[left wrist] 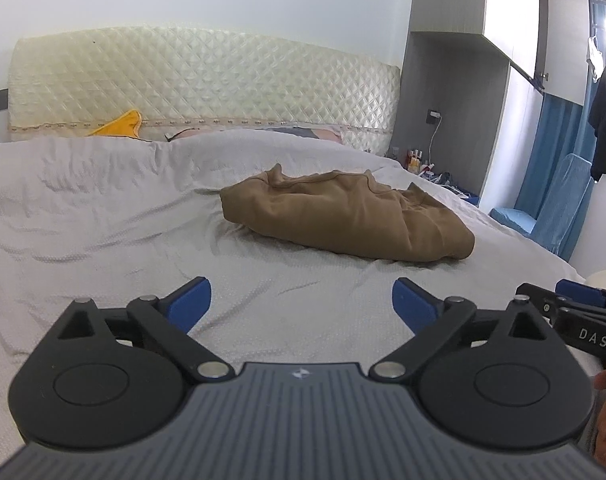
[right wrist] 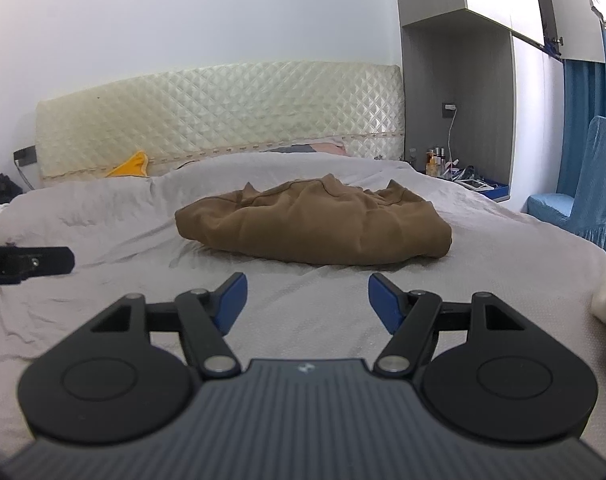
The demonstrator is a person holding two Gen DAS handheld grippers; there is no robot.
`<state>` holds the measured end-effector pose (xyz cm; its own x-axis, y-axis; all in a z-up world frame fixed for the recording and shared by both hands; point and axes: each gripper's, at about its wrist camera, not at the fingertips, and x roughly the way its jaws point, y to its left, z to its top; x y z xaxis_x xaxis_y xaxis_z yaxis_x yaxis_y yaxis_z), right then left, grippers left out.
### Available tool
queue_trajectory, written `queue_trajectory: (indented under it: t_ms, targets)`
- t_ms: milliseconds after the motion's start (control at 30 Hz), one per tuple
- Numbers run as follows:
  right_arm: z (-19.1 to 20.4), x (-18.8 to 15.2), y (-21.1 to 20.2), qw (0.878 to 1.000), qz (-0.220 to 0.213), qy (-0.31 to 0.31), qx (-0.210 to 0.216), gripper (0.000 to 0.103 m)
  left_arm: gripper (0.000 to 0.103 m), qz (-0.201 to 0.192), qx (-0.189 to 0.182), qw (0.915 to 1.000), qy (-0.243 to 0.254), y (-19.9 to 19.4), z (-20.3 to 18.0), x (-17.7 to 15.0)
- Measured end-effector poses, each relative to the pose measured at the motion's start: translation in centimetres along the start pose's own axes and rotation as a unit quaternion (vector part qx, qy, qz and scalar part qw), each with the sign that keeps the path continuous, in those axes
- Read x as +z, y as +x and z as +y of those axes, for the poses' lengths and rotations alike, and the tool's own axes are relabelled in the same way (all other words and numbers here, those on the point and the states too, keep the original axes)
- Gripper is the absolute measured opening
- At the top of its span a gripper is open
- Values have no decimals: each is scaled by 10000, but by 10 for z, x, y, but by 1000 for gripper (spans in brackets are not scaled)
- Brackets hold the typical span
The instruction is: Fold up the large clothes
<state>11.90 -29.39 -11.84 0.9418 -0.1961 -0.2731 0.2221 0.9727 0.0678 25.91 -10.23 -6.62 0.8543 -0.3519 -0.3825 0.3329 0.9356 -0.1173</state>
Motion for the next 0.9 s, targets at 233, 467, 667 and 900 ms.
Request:
queue_trajectory:
  t_ms: [233,467,667,900]
  targets:
    - [4,-1,-6,9996,-203,7,-191,103,101,18,54,10000,54,-2,-3,-2]
    - [5,-1,-4,9997,-145,-10,-203,103,101,41,147,9999,-7,-4,-3,-1]
    - [3,0,-2,9997,-111,70,-213,103,101,107,132,9998,-49,-4,-3,-1]
    - [3,0,-2,9997,-116,42,-217,103,101,101,162,9998,-46,-4,-4,-1]
